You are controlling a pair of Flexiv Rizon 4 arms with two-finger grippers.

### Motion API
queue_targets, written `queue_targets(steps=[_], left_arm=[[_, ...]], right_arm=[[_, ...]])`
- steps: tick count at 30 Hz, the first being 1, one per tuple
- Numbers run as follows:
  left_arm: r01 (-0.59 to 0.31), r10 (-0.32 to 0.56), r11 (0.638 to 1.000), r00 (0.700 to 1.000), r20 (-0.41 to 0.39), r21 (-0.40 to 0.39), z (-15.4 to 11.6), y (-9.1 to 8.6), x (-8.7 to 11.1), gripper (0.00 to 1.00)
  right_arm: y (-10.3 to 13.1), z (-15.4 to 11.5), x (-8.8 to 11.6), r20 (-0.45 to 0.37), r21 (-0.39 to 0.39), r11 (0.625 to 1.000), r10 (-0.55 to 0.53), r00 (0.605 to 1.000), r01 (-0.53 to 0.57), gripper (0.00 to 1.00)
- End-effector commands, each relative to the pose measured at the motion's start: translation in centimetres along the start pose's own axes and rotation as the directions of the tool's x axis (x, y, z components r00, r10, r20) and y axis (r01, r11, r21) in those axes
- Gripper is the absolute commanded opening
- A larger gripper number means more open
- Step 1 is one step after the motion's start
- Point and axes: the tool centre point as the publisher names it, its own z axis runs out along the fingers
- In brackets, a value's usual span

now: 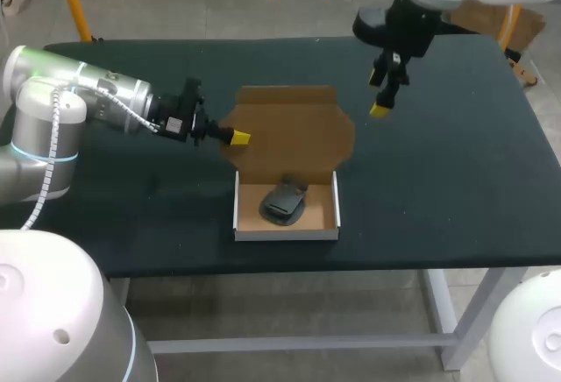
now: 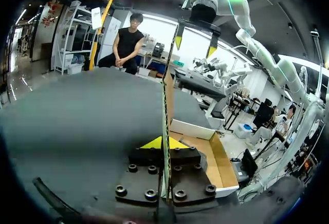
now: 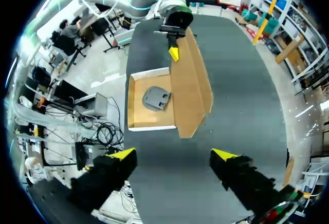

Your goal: Assemble the packaging by folding the flat box into shape, placing the metal phone stand inside, and closing the box properly

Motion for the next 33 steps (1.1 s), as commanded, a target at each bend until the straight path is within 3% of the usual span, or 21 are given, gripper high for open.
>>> queue_targets(steps=[1, 11, 26, 33], left_arm=[[0.0, 0.0, 1.0, 1.0, -0.001, 0.0, 0.0, 0.1, 0.1, 0.0], [0.0, 0.0, 1.0, 1.0, -0.001, 0.0, 0.0, 0.1, 0.1, 0.0], [-0.168, 0.163, 0.985, 0.98, 0.118, 0.037, -0.7, 0.5, 2.2, 0.0], [-0.268, 0.262, 0.963, 0.956, 0.13, 0.034, -0.3, 0.5, 2.6, 0.0]], right_arm=[[0.3, -0.6, 0.2, 0.005, 0.01, 1.0, -0.009, 1.0, 0.009, 1.0], [2.1, -1.0, -0.4, 0.013, 0.018, 0.999, -0.047, 0.999, 0.047, 1.0], [3.0, -1.1, -0.4, 0.012, 0.029, 0.998, -0.06, 0.998, 0.059, 1.0], [3.0, -1.2, -0.2, 0.014, 0.032, 0.998, -0.061, 0.998, 0.06, 1.0]])
